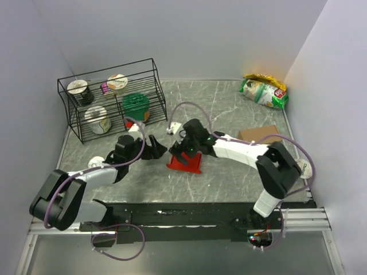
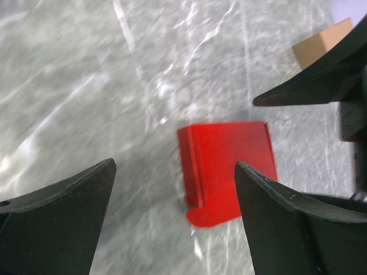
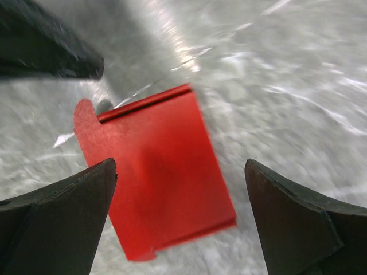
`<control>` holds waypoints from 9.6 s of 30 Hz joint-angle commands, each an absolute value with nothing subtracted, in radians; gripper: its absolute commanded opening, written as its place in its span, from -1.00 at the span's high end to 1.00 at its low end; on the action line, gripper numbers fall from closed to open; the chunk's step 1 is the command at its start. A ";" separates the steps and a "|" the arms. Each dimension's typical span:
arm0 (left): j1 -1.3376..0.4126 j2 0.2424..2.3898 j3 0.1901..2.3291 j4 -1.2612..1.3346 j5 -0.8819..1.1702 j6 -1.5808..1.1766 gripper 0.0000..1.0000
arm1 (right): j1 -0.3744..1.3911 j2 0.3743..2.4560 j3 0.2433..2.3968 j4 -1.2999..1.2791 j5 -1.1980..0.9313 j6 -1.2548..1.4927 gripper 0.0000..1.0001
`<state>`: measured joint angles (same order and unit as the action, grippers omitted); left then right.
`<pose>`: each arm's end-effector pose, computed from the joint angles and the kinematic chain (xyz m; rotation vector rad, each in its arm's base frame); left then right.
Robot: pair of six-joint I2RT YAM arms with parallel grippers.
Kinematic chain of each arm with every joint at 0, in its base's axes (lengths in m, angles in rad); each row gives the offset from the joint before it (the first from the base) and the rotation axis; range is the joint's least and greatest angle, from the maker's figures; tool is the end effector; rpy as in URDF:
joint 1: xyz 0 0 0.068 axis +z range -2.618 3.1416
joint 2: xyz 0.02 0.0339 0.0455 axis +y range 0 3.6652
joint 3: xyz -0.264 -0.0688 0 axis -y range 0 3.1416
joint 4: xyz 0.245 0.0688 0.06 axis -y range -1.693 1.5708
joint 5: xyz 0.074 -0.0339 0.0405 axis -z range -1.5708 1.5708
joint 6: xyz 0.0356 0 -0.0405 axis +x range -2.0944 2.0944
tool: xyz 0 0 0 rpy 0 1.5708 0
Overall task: Fold the paper box
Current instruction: Close the paper box at the center of the board.
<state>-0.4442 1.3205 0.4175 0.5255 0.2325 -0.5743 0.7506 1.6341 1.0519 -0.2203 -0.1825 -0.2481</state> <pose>0.2262 -0.1167 0.1740 0.0289 2.0465 -0.8836 0.2516 0.2435 0.2140 -1.2285 2.0666 0.4544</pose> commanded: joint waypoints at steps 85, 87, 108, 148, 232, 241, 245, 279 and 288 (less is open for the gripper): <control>-0.379 1.470 0.337 0.745 0.443 -0.551 -0.66 | 0.588 1.950 1.450 -0.512 -0.269 -0.428 -0.99; -0.377 1.468 0.337 0.746 0.443 -0.551 -0.66 | 0.591 1.956 1.448 -0.508 -0.261 -0.434 -0.99; -0.379 1.499 0.353 0.775 0.469 -0.557 -0.65 | 0.624 2.028 1.462 -0.502 -0.094 -0.497 -0.99; -0.377 2.134 0.703 1.333 0.640 -0.494 -0.06 | 0.558 2.037 1.485 -0.621 -0.267 -0.408 -0.94; -0.402 1.861 0.617 0.891 0.693 -0.670 0.98 | 0.877 1.821 1.117 -0.167 0.244 -0.416 -0.64; -0.394 1.862 0.632 0.891 0.713 -0.669 0.98 | 0.879 1.882 1.144 -0.190 0.281 -0.476 -0.32; -0.390 1.868 0.630 0.914 0.726 -0.683 0.98 | 0.877 1.910 1.163 -0.224 0.262 -0.494 -0.09; -0.308 1.686 0.532 0.827 0.519 -0.719 -0.80 | 0.925 1.893 1.134 -0.253 0.304 -0.506 0.88; -0.308 1.729 0.561 0.862 0.557 -0.816 -0.78 | 0.963 1.816 1.106 -0.258 0.287 -0.497 1.00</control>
<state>-0.2970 1.7306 0.5312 0.7837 0.5301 -0.7467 0.9283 1.8675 1.1389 -0.1837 0.3305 -0.5133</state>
